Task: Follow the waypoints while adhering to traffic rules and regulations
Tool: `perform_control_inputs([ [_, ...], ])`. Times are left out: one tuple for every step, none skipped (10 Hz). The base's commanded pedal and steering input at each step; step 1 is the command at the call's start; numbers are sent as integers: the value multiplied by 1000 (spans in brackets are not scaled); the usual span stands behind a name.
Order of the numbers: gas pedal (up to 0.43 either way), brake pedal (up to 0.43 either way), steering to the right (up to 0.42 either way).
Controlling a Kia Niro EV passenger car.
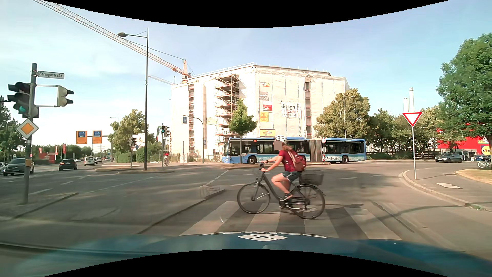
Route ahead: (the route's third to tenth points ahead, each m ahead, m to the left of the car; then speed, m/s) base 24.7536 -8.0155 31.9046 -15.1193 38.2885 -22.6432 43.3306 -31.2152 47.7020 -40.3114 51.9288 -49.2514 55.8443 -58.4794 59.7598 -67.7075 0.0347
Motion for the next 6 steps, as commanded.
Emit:
perform_control_inputs([
  [0, 201, 79],
  [0, 201, 79],
  [0, 201, 79],
  [0, 201, 80],
  [0, 201, 80],
  [0, 201, 81],
])
